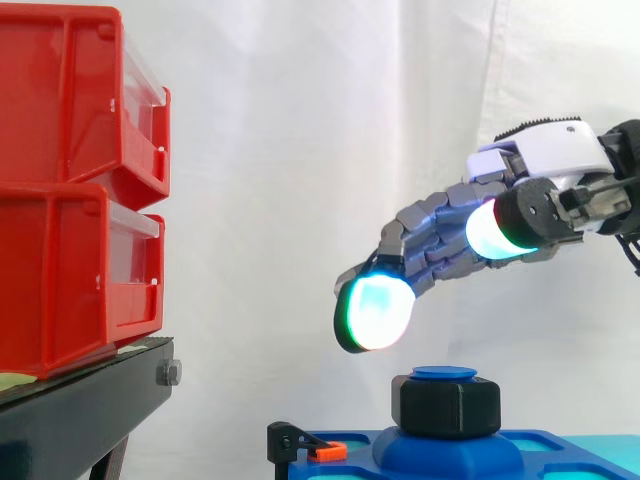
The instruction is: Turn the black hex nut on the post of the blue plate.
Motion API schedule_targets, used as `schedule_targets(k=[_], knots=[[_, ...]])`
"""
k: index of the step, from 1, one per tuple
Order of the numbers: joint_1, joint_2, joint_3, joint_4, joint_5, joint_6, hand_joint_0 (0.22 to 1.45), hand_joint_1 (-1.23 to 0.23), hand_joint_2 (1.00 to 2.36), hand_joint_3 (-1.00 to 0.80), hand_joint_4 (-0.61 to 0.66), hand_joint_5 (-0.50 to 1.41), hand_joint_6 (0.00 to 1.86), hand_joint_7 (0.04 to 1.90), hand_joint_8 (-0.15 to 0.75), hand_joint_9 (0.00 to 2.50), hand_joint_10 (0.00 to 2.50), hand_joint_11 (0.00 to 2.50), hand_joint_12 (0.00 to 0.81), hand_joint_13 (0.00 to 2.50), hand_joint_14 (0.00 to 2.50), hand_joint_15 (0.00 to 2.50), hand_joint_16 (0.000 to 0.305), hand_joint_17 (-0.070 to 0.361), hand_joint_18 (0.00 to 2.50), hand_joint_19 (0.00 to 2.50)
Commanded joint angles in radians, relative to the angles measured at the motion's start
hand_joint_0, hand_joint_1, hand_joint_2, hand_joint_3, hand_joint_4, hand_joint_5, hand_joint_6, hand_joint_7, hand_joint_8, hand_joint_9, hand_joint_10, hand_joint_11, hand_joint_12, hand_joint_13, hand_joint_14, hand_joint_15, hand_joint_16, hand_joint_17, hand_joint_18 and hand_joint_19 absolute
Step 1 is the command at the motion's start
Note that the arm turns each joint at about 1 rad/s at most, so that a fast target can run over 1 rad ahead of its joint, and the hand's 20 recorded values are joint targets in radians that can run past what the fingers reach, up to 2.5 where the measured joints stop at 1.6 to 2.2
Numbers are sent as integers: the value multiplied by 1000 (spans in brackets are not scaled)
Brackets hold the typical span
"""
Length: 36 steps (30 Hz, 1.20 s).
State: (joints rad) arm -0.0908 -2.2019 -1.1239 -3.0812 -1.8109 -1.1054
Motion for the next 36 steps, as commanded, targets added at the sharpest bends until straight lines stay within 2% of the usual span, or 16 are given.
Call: schedule_targets(k=[1, 5, 6, 9, 13, 17, 18, 19, 21, 22, 27, 33, 36], knots=[[14, -1, 4, 15, 30, -1, 467, -345, 1000, -500, 202, -201, 502, 798, 241, 225, 0, 0, 364, 198, 1, 0, 53, 119, 0, 4], [29, -1, 3, 35, 61, -2, 467, -344, 1000, -500, 200, -201, 502, 795, 241, 226, 0, 0, 365, 201, 1, 0, 53, 119, 0, 4], [40, 1, 4, 36, 79, -2, 468, -344, 1000, -500, 201, -201, 502, 799, 241, 226, 0, 0, 365, 201, 0, 0, 53, 118, 0, 3], [54, 1, 4, 38, 94, -4, 467, -344, 1000, -500, 200, -201, 502, 795, 241, 226, 0, 0, 365, 202, 0, 0, 53, 118, 0, 3], [68, -1, 4, 38, 97, -19, 468, -343, 1000, -500, 200, -201, 502, 799, 241, 224, 0, 0, 366, 202, 0, 0, 53, 118, 0, 0], [82, -1, 3, 33, 125, -40, 468, -343, 1000, -500, 200, -202, 502, 796, 241, 224, 0, 0, 366, 202, 1, 0, 52, 118, 0, 1], [94, 1, 3, 32, 139, -48, 467, -343, 1000, -500, 200, -202, 502, 799, 241, 225, 0, 0, 366, 203, 0, 0, 53, 118, 0, 1], [98, -1, 3, 32, 143, -51, 468, -343, 1000, -500, 200, -201, 502, 796, 241, 224, 0, 0, 367, 203, 1, 0, 53, 118, 0, 0], [100, -1, 3, 32, 145, -53, 468, -343, 1000, -500, 201, -202, 502, 798, 241, 224, 0, 0, 366, 205, 0, 0, 52, 118, 0, 2], [109, -1, 1, 30, 154, -56, 468, -342, 1000, -500, 202, -202, 502, 797, 241, 224, 0, 0, 367, 204, 1, 0, 52, 118, 0, 1], [121, -1, -10, 18, 182, -60, 467, -342, 1000, -500, 202, -201, 502, 797, 240, 222, 0, 0, 367, 205, 0, 0, 52, 118, 0, 7], [140, -1, -28, 22, 232, -62, 467, -342, 1000, -500, 200, -201, 502, 799, 240, 224, 0, 0, 367, 207, 1, 0, 52, 118, 0, 0], [148, -1, -28, 19, 242, -65, 467, -342, 1000, -500, 202, -201, 502, 798, 240, 223, 0, 0, 367, 207, 2, 0, 52, 118, 0, 0]])
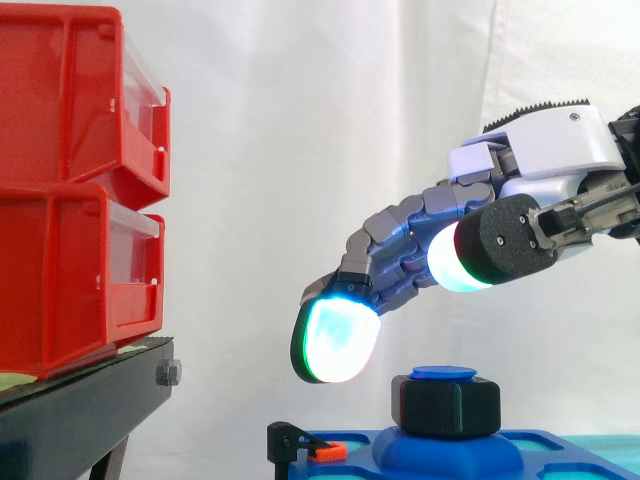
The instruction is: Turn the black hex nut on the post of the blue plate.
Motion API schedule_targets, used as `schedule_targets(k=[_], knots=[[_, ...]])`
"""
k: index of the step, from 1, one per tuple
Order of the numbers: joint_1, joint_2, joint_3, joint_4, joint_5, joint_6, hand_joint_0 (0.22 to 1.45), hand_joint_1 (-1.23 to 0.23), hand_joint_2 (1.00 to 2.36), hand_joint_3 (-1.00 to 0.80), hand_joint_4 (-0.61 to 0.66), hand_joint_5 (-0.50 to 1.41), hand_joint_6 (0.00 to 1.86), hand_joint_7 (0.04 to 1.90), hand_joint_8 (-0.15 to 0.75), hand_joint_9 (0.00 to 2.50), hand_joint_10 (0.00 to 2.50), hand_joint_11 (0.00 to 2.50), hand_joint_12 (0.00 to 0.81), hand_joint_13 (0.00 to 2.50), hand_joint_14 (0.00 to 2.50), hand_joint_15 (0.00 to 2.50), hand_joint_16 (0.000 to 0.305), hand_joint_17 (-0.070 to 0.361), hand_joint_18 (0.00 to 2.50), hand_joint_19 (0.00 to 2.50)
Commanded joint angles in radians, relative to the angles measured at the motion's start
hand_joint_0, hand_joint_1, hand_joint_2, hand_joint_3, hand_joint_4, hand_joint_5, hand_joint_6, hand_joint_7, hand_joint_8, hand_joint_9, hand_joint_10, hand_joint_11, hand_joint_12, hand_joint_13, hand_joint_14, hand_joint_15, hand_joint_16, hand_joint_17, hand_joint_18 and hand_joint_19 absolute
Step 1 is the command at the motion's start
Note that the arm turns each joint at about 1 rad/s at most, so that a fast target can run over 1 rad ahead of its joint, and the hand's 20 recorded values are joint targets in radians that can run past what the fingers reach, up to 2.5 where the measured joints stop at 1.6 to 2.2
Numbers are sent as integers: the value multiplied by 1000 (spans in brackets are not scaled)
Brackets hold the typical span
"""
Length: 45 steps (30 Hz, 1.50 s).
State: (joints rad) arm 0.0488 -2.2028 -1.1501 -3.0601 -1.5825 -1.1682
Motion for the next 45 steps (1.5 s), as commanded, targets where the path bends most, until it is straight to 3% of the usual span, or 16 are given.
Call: schedule_targets(k=[1, 21, 29, 45], knots=[[11, 0, -2, -3, 15, -4, 467, -342, 1000, -500, 200, -201, 502, 796, 240, 223, 0, 0, 367, 207, 1, 0, 52, 118, 0, 0], [34, 0, -2, -48, 24, -18, 467, -341, 1000, -500, 202, -201, 502, 795, 241, 225, 0, 0, 365, 207, 1, 0, 52, 118, 0, 8], [34, 0, -2, -48, 21, -21, 467, -341, 1000, -500, 202, -201, 502, 795, 242, 224, 0, 0, 365, 207, 0, 0, 52, 118, 0, 8], [14, 0, -3, -52, -8, -25, 468, -342, 1000, -500, 204, -201, 502, 799, 243, 227, 0, 0, 365, 209, 0, 0, 52, 117, 0, 1]])
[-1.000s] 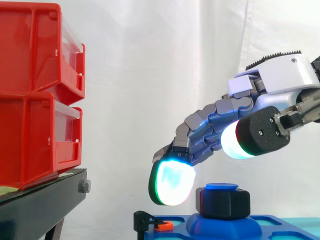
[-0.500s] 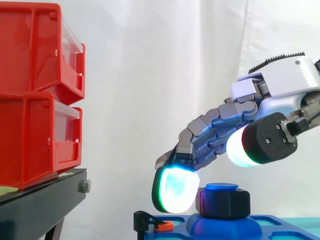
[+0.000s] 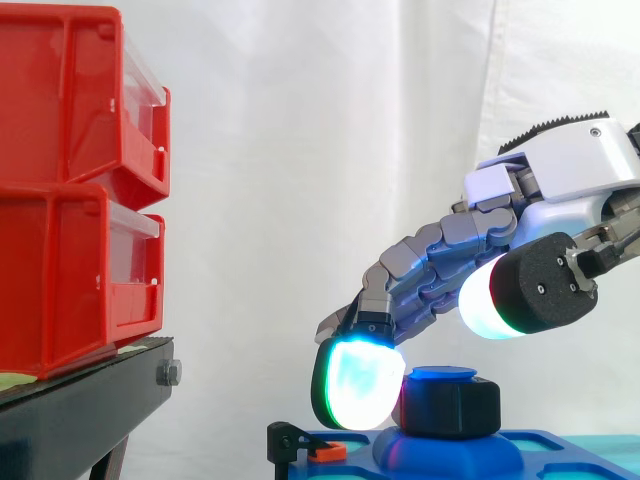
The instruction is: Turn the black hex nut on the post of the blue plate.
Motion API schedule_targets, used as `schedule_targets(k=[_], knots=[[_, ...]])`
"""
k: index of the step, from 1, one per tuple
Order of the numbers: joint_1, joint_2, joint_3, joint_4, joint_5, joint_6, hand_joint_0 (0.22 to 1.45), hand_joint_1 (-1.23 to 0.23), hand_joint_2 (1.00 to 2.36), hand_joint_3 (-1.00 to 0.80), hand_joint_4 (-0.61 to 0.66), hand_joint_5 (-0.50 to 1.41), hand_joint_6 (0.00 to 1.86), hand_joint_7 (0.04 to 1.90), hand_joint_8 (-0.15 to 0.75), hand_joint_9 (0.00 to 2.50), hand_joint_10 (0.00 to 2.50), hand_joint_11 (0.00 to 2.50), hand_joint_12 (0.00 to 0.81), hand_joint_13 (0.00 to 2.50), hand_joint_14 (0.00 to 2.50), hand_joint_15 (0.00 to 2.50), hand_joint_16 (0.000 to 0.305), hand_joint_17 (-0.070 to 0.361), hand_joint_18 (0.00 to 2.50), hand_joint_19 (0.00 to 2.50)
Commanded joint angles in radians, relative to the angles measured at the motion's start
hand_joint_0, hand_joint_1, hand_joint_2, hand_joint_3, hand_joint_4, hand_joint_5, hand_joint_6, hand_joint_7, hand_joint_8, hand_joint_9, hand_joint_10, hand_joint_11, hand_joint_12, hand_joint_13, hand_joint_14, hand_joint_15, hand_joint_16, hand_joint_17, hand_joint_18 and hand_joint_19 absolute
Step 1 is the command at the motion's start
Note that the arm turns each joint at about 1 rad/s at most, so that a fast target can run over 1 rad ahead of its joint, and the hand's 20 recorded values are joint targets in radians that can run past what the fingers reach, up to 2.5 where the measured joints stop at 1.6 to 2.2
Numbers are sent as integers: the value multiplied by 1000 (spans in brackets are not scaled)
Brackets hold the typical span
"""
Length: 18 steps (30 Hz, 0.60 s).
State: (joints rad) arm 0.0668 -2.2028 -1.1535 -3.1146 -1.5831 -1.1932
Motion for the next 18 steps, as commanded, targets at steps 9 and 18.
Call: schedule_targets(k=[9, 18], knots=[[-18, 0, 0, 8, -32, -14, 469, -343, 1000, -500, 201, -201, 502, 799, 242, 226, 0, 0, 364, 209, 0, 0, 52, 117, 0, 9], [-28, 0, 0, 13, -46, -25, 468, -345, 1000, -500, 201, -201, 502, 796, 243, 227, 0, 0, 364, 208, 0, 0, 52, 117, 0, 8]])
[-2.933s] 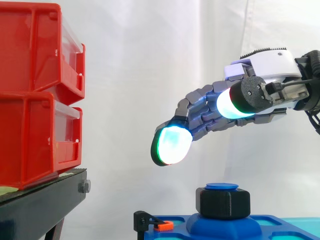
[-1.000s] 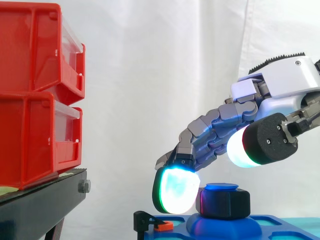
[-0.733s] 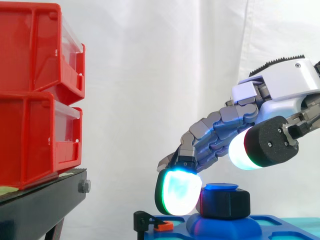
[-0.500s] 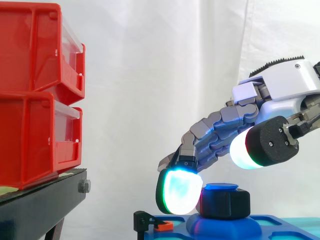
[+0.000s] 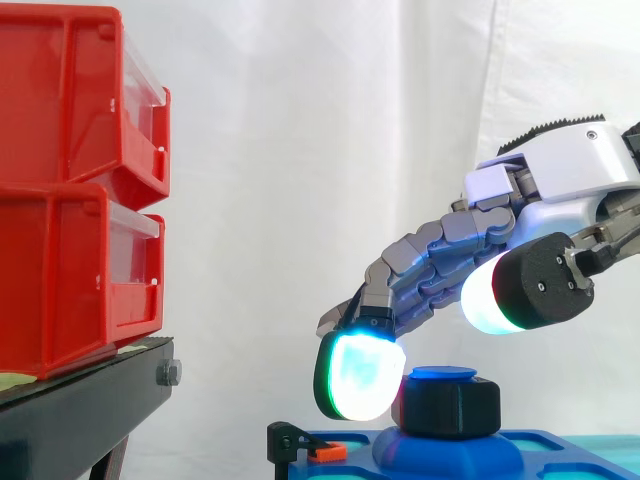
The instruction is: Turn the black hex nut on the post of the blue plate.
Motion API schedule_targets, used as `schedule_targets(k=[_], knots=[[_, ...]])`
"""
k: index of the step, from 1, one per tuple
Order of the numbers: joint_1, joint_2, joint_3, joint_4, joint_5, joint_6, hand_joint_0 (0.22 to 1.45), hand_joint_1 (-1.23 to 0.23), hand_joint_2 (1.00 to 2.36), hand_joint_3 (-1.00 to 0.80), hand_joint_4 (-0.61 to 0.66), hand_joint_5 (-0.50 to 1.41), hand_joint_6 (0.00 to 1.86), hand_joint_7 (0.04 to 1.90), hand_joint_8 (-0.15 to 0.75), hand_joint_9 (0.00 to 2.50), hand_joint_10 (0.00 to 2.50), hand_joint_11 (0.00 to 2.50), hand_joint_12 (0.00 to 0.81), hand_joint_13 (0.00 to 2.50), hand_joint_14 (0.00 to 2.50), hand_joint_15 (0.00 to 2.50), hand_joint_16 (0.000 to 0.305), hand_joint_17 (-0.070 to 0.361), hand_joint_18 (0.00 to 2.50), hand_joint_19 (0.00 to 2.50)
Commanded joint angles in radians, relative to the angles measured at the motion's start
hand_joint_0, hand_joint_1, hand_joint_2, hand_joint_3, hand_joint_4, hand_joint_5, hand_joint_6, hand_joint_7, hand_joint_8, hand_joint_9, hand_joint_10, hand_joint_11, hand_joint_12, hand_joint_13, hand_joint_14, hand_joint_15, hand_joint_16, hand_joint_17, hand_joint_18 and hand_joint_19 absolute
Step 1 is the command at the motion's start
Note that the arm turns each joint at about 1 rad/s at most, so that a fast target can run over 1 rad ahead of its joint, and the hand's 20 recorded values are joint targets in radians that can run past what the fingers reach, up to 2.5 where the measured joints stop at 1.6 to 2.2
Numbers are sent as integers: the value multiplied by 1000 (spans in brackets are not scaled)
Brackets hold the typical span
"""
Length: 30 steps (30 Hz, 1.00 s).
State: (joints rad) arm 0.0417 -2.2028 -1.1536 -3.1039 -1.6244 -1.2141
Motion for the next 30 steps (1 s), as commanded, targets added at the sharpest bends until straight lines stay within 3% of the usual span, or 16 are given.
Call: schedule_targets(k=[1, 16, 30], knots=[[-6, 0, 0, 5, -8, -8, 468, -345, 1000, -500, 202, -201, 502, 798, 243, 228, 0, 0, 364, 207, 0, 0, 52, 117, 0, 7], [-25, 0, 0, 5, -35, -16, 468, -347, 1000, -500, 202, -201, 502, 796, 242, 226, 0, 0, 364, 208, 0, 0, 52, 117, 0, 3], [-63, 2, 0, 1, -101, -16, 468, -354, 1000, -500, 204, -201, 502, 800, 241, 228, 0, 0, 362, 204, 0, 0, 52, 117, 0, 2]])
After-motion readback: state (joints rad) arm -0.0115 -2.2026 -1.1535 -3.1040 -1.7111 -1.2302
